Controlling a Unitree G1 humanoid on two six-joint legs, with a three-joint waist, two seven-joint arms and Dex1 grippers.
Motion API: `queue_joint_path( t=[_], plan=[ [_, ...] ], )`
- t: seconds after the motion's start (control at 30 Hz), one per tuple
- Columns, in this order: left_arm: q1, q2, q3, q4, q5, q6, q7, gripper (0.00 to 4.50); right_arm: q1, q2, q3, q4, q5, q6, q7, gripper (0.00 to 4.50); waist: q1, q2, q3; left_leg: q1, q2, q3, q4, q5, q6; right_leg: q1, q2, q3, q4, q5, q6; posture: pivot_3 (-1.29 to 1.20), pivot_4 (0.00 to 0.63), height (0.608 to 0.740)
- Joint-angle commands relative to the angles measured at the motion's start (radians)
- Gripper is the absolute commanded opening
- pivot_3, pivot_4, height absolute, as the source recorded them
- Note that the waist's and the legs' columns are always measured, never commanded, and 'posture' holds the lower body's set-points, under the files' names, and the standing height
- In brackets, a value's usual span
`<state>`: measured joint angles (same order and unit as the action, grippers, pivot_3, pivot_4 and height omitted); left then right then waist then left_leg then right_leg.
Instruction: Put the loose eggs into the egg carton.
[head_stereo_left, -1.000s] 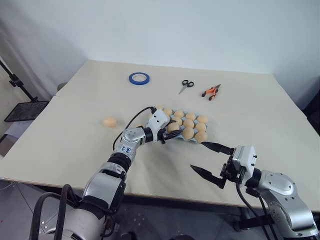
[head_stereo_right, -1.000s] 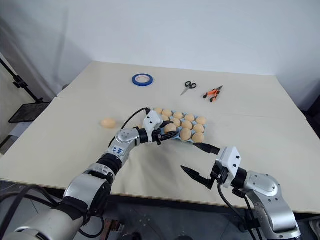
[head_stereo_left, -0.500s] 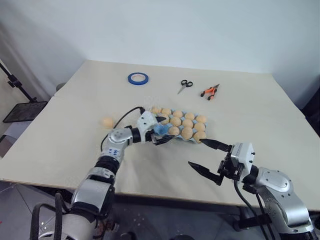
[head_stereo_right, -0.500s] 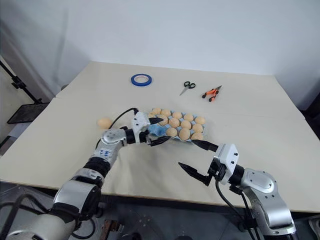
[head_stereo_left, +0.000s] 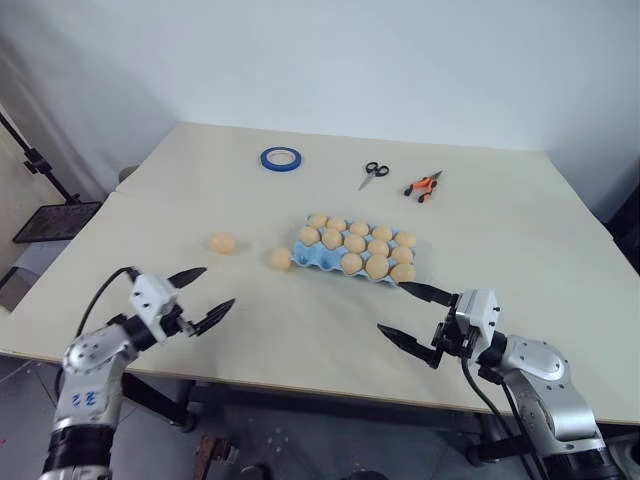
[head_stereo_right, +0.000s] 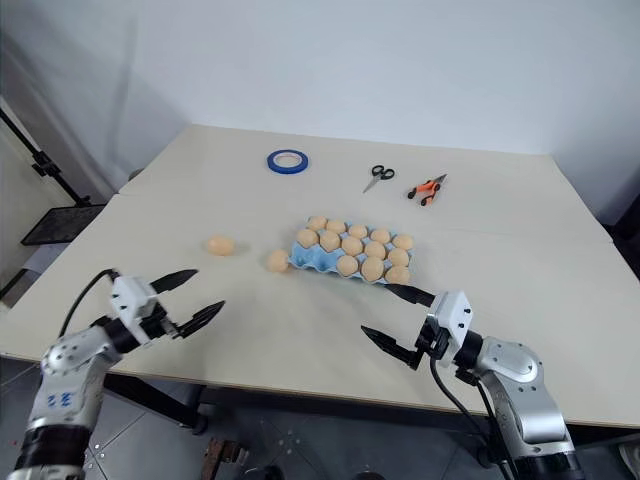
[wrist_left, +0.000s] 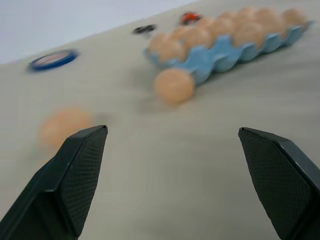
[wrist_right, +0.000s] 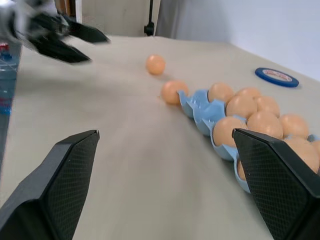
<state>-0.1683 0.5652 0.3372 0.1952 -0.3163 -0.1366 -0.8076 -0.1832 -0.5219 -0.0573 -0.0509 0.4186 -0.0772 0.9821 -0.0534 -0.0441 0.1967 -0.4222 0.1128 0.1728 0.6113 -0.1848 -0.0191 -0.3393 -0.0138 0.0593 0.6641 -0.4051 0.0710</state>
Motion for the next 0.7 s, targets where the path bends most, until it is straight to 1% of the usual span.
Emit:
queue_joint_path(
  t=[0.03,0.13,0.23,0.3,0.37,0.5,0.6,0.7],
  plan=[
    [0.051,0.000,0.038,-0.113,-0.032,0.041,0.059,4.48,-0.027,-0.010,-0.038,0.034,0.008,-0.040,0.015,4.50,0.000,0.000,0.000,0.000,0.000,-0.001,0.000,0.000,0.000,0.000,-0.001,0.000,0.000,0.000,0.000,0.00,0.150,0.740],
    [0.092,-0.017,0.037,-0.176,-0.039,0.080,0.100,4.48,-0.044,-0.008,-0.042,0.059,0.009,-0.046,0.015,4.50,-0.002,0.000,0.000,0.000,-0.002,-0.001,-0.001,-0.002,0.004,0.001,-0.002,0.000,-0.001,0.000,-0.001,0.00,0.150,0.740],
    [0.089,-0.035,0.017,-0.207,-0.034,0.125,0.139,4.48,-0.053,-0.008,-0.040,0.066,0.009,-0.048,0.019,4.50,-0.002,0.000,0.000,0.000,-0.002,-0.001,-0.003,-0.002,0.004,0.001,-0.002,0.000,-0.002,0.000,-0.001,0.00,0.150,0.740],
    [0.068,-0.046,0.003,-0.213,-0.046,0.161,0.147,4.48,-0.056,-0.007,-0.038,0.065,0.010,-0.046,0.019,4.50,-0.003,0.000,0.000,0.000,-0.002,-0.001,-0.004,-0.002,0.004,0.000,-0.002,0.001,-0.002,0.000,-0.001,0.00,0.150,0.740],
    [0.010,-0.056,-0.027,-0.184,-0.023,0.189,0.174,4.48,-0.062,-0.005,-0.034,0.058,0.011,-0.035,0.015,4.50,0.000,0.000,0.000,0.000,-0.002,-0.001,-0.004,-0.002,0.004,0.000,-0.001,0.001,-0.002,0.000,-0.001,0.00,0.150,0.740],
    [-0.135,-0.073,-0.093,-0.068,-0.006,0.227,0.162,4.48,-0.075,-0.002,-0.037,0.041,0.022,-0.005,0.000,4.50,-0.001,0.000,0.000,0.000,-0.002,-0.001,-0.003,0.003,0.003,0.000,0.000,0.001,-0.002,0.000,-0.001,0.00,0.150,0.740],
    [-0.315,-0.101,-0.179,0.128,0.062,0.225,0.158,4.48,-0.094,0.010,-0.053,0.048,0.030,-0.003,-0.018,4.50,0.001,0.000,0.000,0.000,-0.003,0.000,-0.002,0.003,0.002,0.000,0.000,0.000,-0.002,0.001,0.000,0.00,0.150,0.740],
    [-0.416,-0.122,-0.220,0.267,0.097,0.189,0.140,4.48,-0.101,0.013,-0.052,0.047,0.026,-0.003,-0.017,4.50,0.000,0.000,0.000,0.000,-0.005,0.001,-0.001,0.004,0.005,-0.001,0.000,-0.001,-0.001,0.001,0.001,0.00,0.150,0.740]
  ],
)
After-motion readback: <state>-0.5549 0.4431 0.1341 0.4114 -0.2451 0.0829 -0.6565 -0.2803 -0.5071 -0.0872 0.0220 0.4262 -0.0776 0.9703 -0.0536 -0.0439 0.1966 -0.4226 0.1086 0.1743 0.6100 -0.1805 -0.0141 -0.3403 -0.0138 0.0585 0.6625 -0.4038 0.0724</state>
